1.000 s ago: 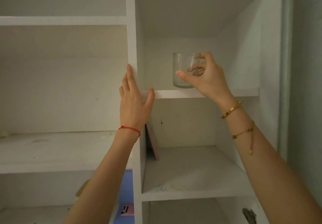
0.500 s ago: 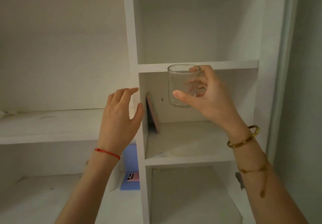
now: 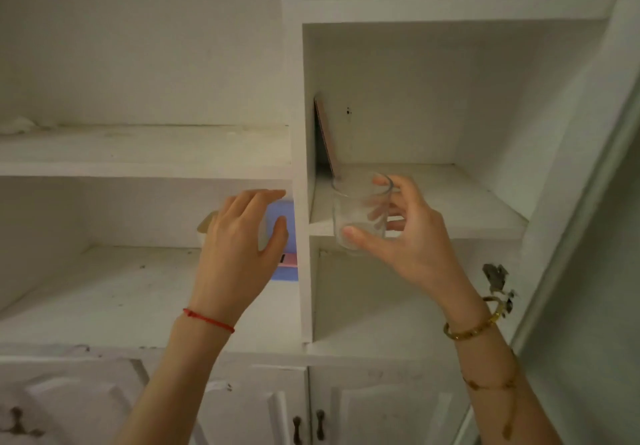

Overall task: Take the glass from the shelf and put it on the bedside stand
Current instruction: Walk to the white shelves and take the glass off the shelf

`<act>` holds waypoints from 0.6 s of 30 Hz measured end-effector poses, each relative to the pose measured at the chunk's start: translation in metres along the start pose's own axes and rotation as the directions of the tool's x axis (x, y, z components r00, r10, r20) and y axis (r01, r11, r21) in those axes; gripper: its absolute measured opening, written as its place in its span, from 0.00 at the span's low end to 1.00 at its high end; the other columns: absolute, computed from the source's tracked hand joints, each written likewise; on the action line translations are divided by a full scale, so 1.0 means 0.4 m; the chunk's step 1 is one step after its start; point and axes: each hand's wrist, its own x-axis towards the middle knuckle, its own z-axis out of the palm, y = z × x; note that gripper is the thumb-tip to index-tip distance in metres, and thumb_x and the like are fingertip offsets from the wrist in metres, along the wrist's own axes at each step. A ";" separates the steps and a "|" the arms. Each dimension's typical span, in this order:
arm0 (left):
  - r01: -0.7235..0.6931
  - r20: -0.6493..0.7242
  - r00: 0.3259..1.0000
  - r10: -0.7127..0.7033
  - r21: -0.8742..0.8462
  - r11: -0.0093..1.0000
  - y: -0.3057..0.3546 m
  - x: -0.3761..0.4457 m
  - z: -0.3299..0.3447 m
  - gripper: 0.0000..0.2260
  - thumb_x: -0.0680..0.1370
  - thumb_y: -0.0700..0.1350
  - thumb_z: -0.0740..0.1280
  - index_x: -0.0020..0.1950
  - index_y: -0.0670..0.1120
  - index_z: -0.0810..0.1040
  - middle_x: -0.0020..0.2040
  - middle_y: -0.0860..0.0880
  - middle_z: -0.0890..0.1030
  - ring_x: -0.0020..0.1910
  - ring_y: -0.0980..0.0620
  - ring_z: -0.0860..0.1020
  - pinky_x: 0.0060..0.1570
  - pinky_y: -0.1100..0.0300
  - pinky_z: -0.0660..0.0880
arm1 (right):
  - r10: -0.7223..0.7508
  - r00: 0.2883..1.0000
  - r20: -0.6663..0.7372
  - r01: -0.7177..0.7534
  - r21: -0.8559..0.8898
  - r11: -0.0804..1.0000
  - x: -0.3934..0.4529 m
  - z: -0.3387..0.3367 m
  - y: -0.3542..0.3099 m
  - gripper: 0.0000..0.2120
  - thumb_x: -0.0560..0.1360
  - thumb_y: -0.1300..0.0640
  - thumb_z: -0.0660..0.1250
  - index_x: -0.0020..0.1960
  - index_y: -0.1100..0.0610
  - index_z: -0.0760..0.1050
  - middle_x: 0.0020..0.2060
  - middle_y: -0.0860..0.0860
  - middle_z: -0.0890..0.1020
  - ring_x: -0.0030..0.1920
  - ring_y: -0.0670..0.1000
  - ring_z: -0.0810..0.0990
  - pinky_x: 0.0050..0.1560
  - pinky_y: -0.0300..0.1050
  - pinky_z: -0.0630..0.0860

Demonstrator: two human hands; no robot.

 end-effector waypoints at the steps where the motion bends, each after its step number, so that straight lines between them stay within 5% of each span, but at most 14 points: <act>1: 0.013 0.008 1.000 -0.013 0.006 1.000 -0.013 -0.022 0.002 0.14 0.78 0.43 0.65 0.63 0.44 0.78 0.58 0.48 0.80 0.57 0.47 0.76 0.57 0.52 0.75 | 0.019 1.000 0.015 -0.019 0.006 1.000 -0.018 0.012 0.011 0.36 0.65 0.45 0.78 0.68 0.48 0.68 0.53 0.42 0.81 0.52 0.41 0.80 0.50 0.28 0.76; 6: 0.072 0.048 0.996 -0.074 0.036 0.997 -0.057 -0.138 0.006 0.13 0.78 0.42 0.65 0.62 0.46 0.78 0.56 0.49 0.80 0.53 0.48 0.76 0.52 0.56 0.73 | 0.095 0.992 0.079 -0.100 0.055 0.993 -0.095 0.062 0.054 0.35 0.65 0.47 0.79 0.67 0.46 0.68 0.55 0.40 0.80 0.56 0.39 0.79 0.54 0.30 0.76; 11: 0.161 0.130 0.976 -0.173 0.094 0.982 -0.089 -0.247 0.007 0.15 0.77 0.45 0.63 0.63 0.45 0.78 0.58 0.47 0.81 0.58 0.45 0.78 0.56 0.45 0.75 | 0.123 0.987 0.108 -0.133 0.097 0.986 -0.153 0.105 0.086 0.34 0.65 0.50 0.80 0.66 0.47 0.68 0.56 0.41 0.81 0.55 0.43 0.80 0.56 0.35 0.77; 18: 0.295 0.209 0.926 -0.315 0.125 0.947 -0.110 -0.385 -0.016 0.15 0.78 0.42 0.65 0.65 0.45 0.77 0.60 0.48 0.80 0.61 0.46 0.76 0.62 0.45 0.73 | 0.164 0.975 0.151 -0.184 0.132 0.974 -0.233 0.167 0.120 0.35 0.65 0.54 0.81 0.66 0.47 0.67 0.56 0.45 0.82 0.56 0.43 0.81 0.56 0.35 0.77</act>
